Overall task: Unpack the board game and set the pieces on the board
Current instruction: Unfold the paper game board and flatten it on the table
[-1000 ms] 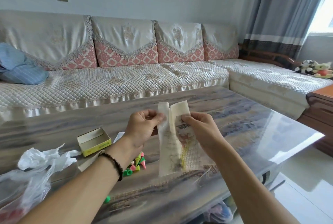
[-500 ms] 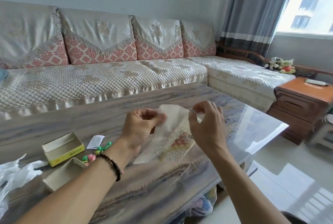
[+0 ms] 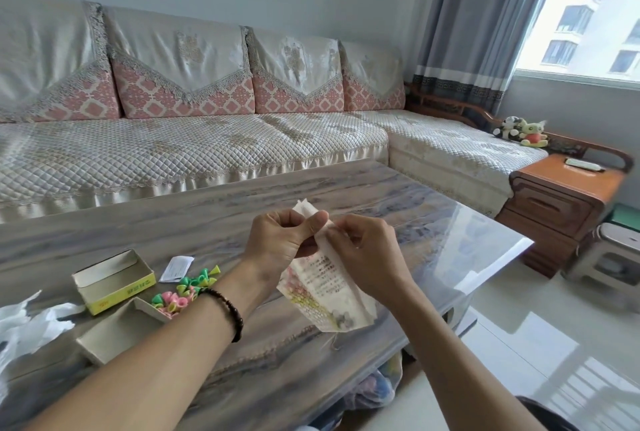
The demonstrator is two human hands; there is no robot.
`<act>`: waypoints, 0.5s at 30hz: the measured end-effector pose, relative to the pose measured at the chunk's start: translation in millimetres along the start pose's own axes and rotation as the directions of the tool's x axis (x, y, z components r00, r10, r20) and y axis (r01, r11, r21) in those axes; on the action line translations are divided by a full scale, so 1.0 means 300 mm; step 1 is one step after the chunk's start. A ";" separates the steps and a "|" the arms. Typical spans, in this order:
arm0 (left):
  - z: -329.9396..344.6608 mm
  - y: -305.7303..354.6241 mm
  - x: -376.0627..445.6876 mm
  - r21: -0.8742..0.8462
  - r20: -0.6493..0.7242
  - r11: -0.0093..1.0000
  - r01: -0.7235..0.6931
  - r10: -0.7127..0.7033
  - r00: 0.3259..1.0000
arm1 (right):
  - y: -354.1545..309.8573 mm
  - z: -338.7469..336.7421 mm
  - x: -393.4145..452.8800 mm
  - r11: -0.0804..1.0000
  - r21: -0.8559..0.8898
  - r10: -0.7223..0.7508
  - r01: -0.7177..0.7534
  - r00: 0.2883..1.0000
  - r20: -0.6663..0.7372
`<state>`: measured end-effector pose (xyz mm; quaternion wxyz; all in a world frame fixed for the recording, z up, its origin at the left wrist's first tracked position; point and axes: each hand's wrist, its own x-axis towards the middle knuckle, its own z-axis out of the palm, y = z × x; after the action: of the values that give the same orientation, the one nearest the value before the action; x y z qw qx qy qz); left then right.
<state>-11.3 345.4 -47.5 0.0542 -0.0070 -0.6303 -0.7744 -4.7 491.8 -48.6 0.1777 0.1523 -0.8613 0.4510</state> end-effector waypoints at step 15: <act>-0.013 0.070 -0.009 0.732 0.096 0.617 -0.290 0.328 0.940 | -0.050 -0.172 0.090 0.951 0.272 0.116 -0.145 0.986 0.120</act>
<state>-6.4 337.5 -28.0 0.1998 -0.0744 -0.8757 -0.4332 -13.8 523.8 1.6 0.0796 0.1414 -0.8050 0.5707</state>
